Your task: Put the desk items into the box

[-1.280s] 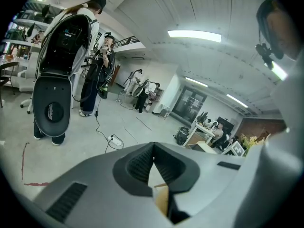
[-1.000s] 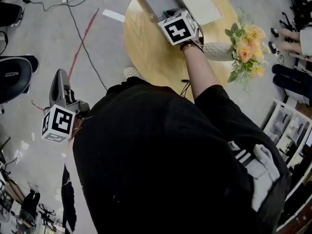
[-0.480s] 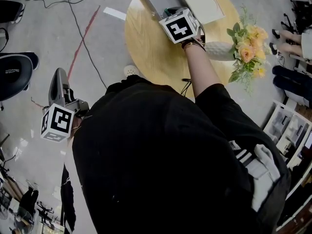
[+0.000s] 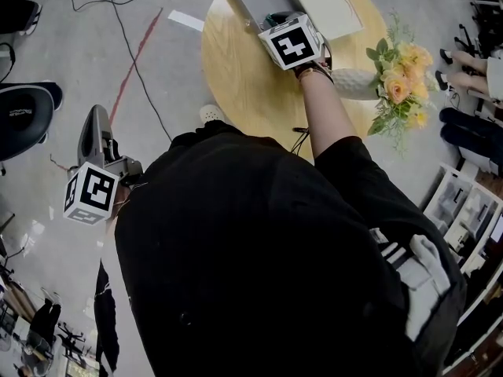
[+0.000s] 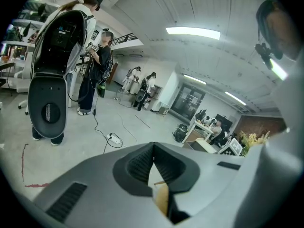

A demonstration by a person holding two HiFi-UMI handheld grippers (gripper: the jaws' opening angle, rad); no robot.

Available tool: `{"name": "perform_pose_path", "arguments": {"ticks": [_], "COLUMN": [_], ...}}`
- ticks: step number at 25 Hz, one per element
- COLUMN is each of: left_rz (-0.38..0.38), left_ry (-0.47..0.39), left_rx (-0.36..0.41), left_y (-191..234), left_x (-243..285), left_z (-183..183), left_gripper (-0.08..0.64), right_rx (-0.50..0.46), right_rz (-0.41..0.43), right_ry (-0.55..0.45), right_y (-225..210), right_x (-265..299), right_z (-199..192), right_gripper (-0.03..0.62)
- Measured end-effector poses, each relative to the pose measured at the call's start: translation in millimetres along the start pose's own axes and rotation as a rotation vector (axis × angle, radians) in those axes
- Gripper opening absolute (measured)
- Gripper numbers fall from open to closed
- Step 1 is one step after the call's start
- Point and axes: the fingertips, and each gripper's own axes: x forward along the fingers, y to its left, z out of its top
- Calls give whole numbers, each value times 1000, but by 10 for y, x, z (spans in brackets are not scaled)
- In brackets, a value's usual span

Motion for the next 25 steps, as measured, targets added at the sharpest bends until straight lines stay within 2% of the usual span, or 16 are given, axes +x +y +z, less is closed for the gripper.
{"name": "perform_pose_path", "arguments": {"ticks": [7, 18, 25], "left_rz": [-10, -16, -38], "left_ry": [14, 10, -18], "left_rx": [-2, 16, 37], "left_y": [-5, 20, 64], "left_x": [36, 20, -77], "left_z": [13, 69, 182], "left_gripper": [9, 9, 9], "right_rx": [2, 28, 24], "right_rz": [-12, 13, -43], "right_ry": [-3, -3, -29], "right_y": [-12, 30, -19], "right_x": [-34, -59, -220], "right_z": [18, -6, 33], "right_gripper": [55, 64, 64]}}
